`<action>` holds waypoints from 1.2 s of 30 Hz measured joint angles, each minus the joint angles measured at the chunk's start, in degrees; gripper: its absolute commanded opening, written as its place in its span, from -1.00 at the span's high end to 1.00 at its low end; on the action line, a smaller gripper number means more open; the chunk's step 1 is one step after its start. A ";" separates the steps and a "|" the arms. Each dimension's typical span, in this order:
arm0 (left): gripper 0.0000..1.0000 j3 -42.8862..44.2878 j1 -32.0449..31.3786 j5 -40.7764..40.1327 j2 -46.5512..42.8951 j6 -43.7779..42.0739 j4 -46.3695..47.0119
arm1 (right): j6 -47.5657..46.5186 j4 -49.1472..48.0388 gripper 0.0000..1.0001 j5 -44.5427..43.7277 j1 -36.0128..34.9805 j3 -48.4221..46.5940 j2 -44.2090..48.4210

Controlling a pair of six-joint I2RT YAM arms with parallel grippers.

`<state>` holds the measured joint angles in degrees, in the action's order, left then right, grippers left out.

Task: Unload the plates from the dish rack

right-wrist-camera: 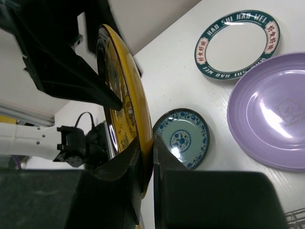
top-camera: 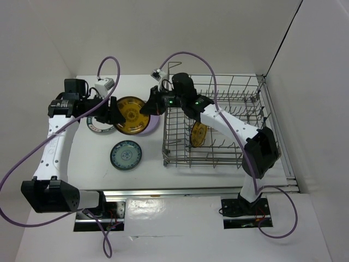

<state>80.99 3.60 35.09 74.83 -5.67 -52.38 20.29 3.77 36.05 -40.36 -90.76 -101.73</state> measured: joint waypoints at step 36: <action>1.00 -23.34 6.99 -10.95 10.51 -22.40 -4.70 | -3.21 18.58 -0.60 -20.72 1.31 -5.22 8.02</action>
<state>57.65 10.59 24.14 85.34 -28.08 -57.08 17.08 22.35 15.33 -39.05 -95.98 -93.71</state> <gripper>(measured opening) 0.201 0.798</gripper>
